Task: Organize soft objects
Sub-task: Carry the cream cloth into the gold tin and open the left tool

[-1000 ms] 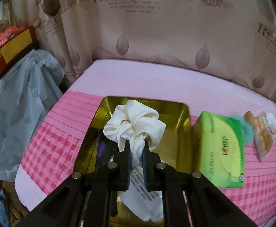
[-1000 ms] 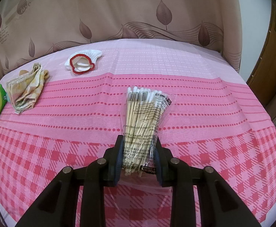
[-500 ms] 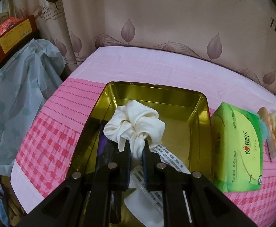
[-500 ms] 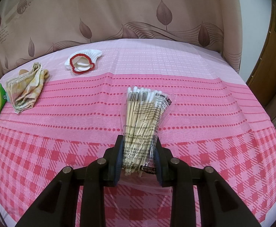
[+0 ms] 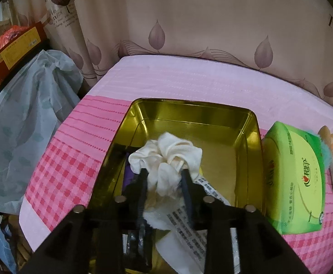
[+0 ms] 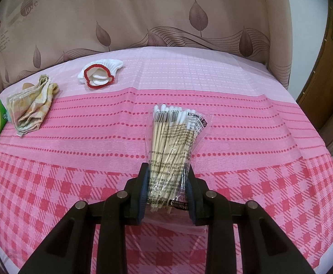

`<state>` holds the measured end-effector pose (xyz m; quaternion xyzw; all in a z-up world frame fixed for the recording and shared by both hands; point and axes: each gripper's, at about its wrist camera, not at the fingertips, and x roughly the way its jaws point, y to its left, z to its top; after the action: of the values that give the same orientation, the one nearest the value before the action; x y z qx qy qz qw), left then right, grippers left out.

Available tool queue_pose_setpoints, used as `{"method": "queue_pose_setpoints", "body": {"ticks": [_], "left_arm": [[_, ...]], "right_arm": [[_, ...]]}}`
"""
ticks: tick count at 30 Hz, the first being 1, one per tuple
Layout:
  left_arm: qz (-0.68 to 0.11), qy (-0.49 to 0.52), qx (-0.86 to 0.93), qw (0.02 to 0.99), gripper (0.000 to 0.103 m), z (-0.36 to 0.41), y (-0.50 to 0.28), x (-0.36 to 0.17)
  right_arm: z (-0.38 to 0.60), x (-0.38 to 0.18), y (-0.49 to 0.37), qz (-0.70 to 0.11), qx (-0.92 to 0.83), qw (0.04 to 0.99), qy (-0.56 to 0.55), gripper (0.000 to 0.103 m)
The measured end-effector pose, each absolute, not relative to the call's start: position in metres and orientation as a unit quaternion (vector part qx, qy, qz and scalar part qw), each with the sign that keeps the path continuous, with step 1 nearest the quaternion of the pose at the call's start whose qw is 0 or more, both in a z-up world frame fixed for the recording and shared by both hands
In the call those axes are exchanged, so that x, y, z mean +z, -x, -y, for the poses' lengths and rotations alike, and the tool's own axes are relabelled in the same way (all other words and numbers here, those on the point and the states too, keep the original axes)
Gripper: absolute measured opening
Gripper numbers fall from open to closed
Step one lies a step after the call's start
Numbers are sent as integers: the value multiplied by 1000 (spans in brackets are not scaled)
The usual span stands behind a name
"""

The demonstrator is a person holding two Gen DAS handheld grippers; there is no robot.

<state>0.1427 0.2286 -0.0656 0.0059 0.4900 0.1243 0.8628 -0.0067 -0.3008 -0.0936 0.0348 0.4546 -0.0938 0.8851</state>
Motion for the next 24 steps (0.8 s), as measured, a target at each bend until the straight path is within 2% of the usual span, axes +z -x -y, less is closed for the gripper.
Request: {"method": "queue_pose_setpoints", "body": {"ticks": [13, 22, 24], "left_arm": [[-465, -17, 121, 877, 38, -223, -125, -48], [-438, -23, 110, 892, 38, -215, -85, -37], [-435, -22, 104, 894, 41, -214, -76, -37]], "right_arm": [[300, -94, 7, -456, -95, 885, -27, 27], [300, -93, 7, -456, -95, 884, -28, 27], [299, -93, 7, -457, -96, 884, -25, 27]]}}
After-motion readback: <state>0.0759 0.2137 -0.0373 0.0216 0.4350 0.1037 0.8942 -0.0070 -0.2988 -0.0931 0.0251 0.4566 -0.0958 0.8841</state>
